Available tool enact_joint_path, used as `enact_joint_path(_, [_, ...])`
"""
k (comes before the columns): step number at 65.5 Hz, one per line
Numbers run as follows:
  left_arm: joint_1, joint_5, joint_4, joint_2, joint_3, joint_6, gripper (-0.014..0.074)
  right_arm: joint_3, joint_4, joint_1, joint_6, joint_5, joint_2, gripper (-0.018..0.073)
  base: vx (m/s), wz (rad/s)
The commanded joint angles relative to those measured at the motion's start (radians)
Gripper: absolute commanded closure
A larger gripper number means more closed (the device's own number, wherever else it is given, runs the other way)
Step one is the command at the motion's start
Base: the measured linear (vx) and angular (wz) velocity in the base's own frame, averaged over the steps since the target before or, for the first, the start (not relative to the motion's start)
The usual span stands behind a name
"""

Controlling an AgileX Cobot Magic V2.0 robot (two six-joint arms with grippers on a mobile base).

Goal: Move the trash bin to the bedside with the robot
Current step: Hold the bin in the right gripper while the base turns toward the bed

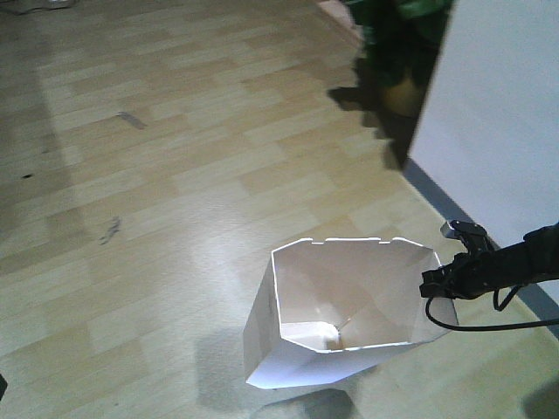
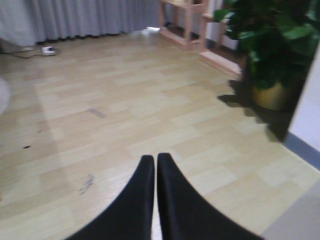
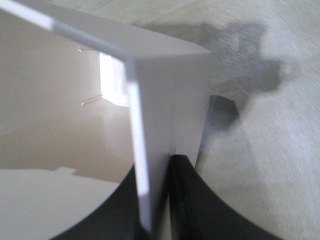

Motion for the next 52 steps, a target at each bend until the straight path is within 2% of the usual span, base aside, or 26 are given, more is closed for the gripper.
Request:
enact_joint_path(1, [-0.003, -0.066, -0.002, -0.014, 0.003, -0.004, 0.0603, -0.013, 0.063, -0.002, 0.018, 0.238, -0.081, 0.0564, 0.14, 0.74])
enact_joint_path(26, [-0.003, -0.066, -0.002, -0.014, 0.003, -0.004, 0.0603, -0.013, 0.065, -0.002, 0.018, 0.239, -0.081, 0.0564, 0.18, 0.61])
enact_joint_path(52, [-0.003, -0.066, -0.002, -0.014, 0.003, -0.004, 0.0603, -0.013, 0.065, -0.002, 0.018, 0.239, -0.081, 0.0564, 0.26, 0.23])
